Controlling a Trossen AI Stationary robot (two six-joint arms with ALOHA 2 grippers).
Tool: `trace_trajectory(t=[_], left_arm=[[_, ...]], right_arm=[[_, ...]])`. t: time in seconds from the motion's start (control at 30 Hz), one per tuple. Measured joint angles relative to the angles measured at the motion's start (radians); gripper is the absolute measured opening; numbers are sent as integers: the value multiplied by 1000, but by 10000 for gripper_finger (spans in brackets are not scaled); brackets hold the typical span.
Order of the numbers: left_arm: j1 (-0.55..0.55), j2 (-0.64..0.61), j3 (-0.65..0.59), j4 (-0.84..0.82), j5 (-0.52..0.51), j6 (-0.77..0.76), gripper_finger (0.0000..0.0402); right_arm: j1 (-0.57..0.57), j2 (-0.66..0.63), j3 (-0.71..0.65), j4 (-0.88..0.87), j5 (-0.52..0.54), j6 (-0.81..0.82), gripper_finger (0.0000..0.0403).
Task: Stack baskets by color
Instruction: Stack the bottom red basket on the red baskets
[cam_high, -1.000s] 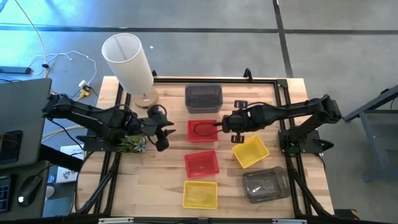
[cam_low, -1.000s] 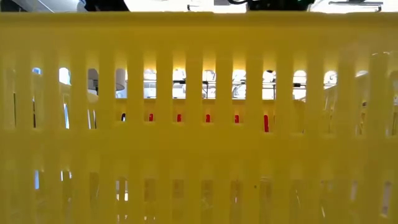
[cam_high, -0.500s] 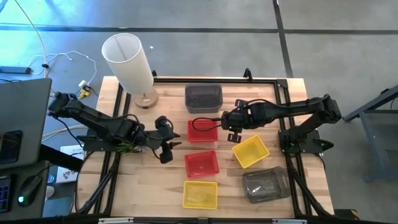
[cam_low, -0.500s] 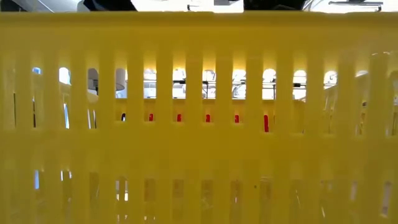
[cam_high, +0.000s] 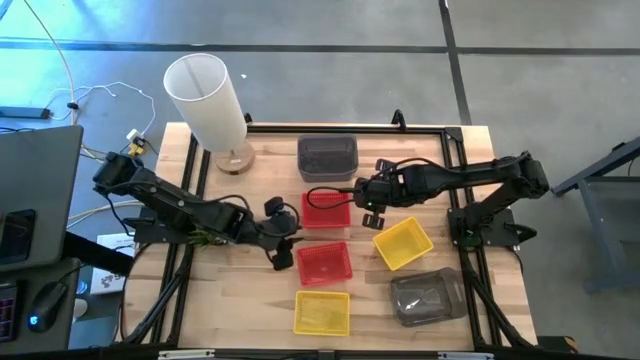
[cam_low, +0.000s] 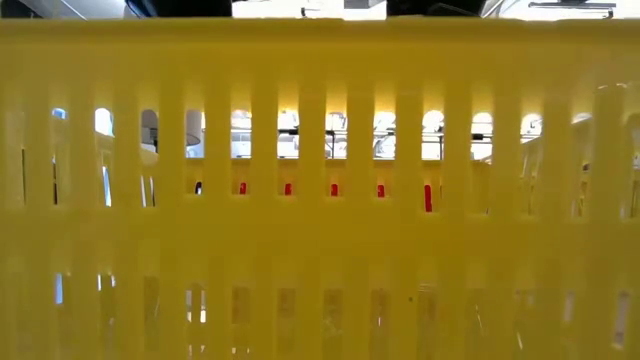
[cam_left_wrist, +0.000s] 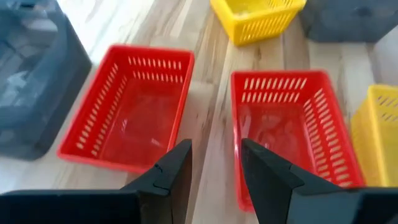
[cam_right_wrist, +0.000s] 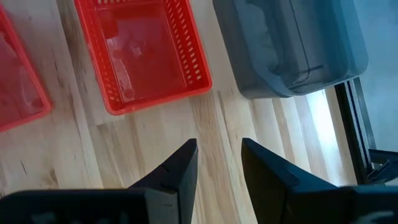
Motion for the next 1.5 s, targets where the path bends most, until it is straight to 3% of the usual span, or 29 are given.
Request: trace_trajectory(t=[0.9,1.5], left_arm=[[0,249,0,170,40,-10,124],[3,299,0,171,53,-10,124]], right_arm=[[0,0,0,33,-16,63,110],[0,0,0,36,-19,79,110]])
